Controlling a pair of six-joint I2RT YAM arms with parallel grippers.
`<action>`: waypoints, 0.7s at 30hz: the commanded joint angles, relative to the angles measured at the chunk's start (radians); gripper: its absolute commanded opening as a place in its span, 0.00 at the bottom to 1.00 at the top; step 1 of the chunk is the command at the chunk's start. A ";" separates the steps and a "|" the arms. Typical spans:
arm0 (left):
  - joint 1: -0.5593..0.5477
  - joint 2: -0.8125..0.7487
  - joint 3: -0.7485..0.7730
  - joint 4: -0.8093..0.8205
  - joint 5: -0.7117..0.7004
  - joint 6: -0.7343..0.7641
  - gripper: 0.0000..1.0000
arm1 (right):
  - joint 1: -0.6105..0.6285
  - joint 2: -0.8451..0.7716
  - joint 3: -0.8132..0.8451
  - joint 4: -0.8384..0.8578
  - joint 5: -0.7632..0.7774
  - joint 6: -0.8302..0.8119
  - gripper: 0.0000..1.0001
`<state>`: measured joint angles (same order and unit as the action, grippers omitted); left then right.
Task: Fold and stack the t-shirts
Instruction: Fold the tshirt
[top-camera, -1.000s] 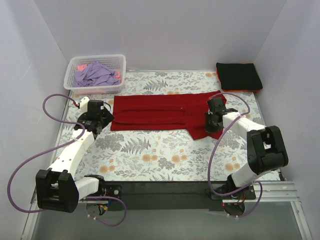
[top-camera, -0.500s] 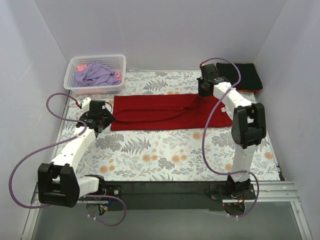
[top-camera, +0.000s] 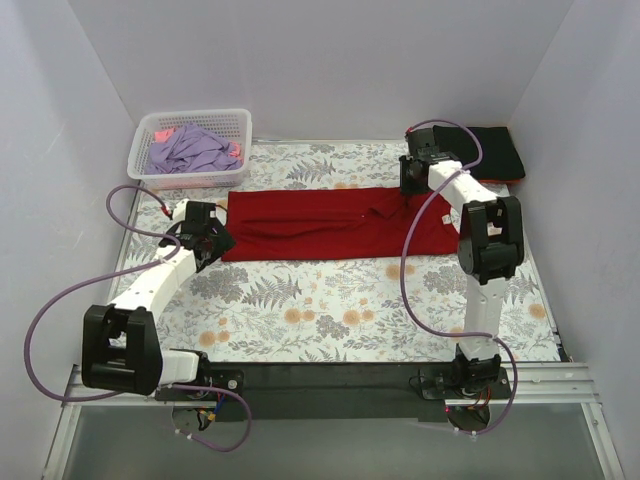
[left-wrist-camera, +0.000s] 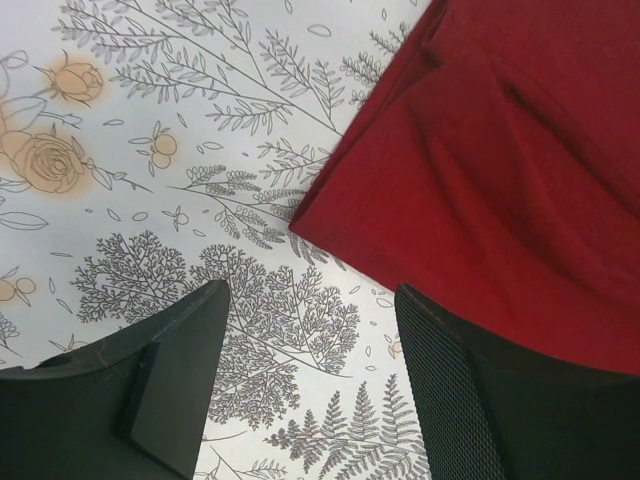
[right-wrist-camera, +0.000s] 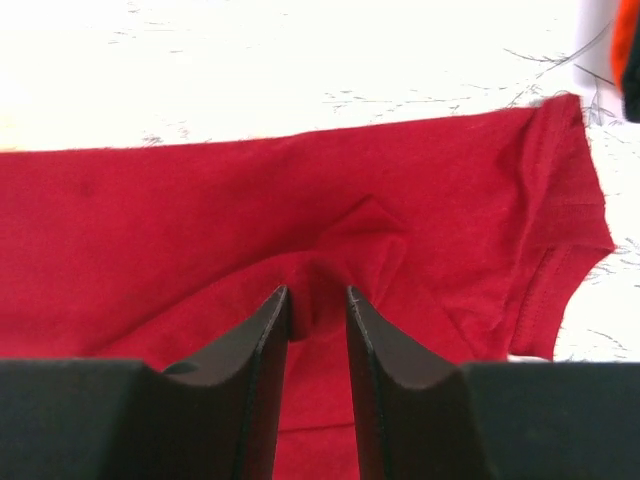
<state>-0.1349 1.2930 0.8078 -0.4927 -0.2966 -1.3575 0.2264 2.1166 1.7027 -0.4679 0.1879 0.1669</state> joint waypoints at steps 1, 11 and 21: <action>-0.005 0.012 0.025 0.006 0.050 0.017 0.65 | 0.005 -0.138 -0.038 0.054 -0.104 0.011 0.36; -0.005 0.080 0.065 0.014 0.122 0.017 0.52 | 0.100 -0.382 -0.451 0.360 -0.519 0.103 0.34; -0.005 0.071 0.045 0.011 0.085 0.008 0.47 | 0.217 -0.132 -0.391 0.517 -0.795 0.187 0.28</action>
<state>-0.1349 1.3865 0.8406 -0.4862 -0.1925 -1.3502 0.4160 1.9373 1.2510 -0.0467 -0.4877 0.3153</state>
